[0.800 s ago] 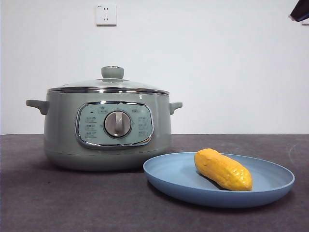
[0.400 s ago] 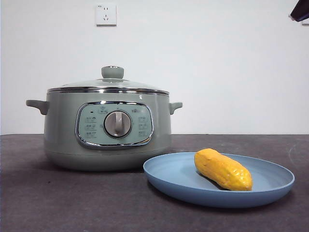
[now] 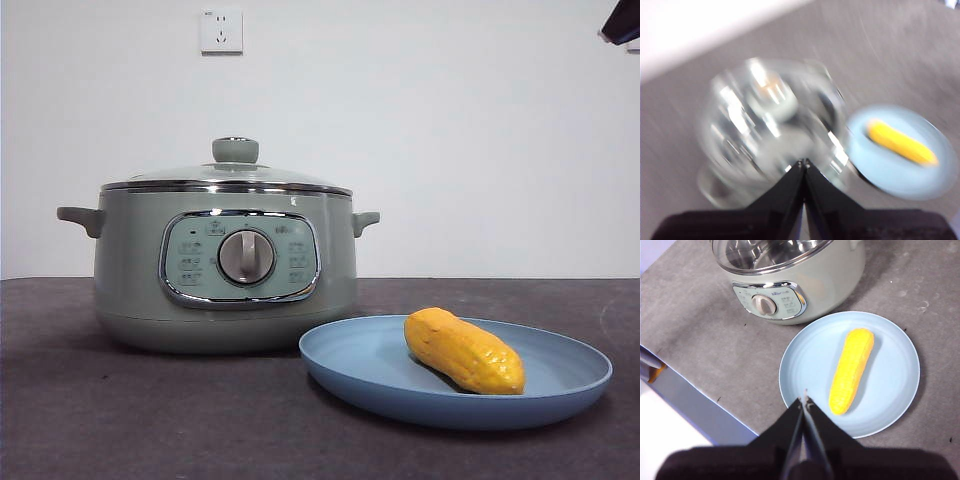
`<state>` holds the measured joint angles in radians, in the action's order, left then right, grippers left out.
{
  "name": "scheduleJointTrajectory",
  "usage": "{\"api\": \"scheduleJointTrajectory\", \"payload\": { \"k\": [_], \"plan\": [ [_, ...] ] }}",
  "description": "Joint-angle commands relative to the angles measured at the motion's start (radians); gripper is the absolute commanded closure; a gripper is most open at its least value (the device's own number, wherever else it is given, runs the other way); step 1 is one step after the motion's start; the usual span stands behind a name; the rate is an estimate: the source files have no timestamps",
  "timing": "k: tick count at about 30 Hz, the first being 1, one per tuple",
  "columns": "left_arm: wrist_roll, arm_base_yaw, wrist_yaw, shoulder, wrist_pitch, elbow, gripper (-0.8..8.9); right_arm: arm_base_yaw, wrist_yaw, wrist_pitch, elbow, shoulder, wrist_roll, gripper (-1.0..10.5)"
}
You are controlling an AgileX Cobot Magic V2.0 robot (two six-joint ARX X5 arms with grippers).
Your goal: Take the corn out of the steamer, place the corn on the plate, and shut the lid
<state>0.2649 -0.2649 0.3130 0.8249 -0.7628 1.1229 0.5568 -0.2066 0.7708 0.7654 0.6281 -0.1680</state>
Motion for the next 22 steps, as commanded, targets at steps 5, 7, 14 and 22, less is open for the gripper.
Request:
{"api": "scheduleJointTrajectory", "payload": {
  "k": [5,7,14,22],
  "plan": [
    [0.103,0.195,0.047,-0.22,0.441,-0.283,8.18,0.002,0.003,-0.002,-0.005,0.0,0.004,9.5],
    [0.099,0.23,0.021,-0.291,0.536,-0.391,8.17,0.002,0.003,-0.002,-0.005,0.0,0.004,9.5],
    [0.044,0.282,-0.09,-0.502,0.689,-0.74,8.17,0.002,0.003,-0.002,-0.005,0.0,0.004,9.5],
    [-0.051,0.319,-0.103,-0.648,0.74,-0.989,8.17,0.002,0.003,-0.002,-0.005,0.0,0.004,9.5]
  ]
}}
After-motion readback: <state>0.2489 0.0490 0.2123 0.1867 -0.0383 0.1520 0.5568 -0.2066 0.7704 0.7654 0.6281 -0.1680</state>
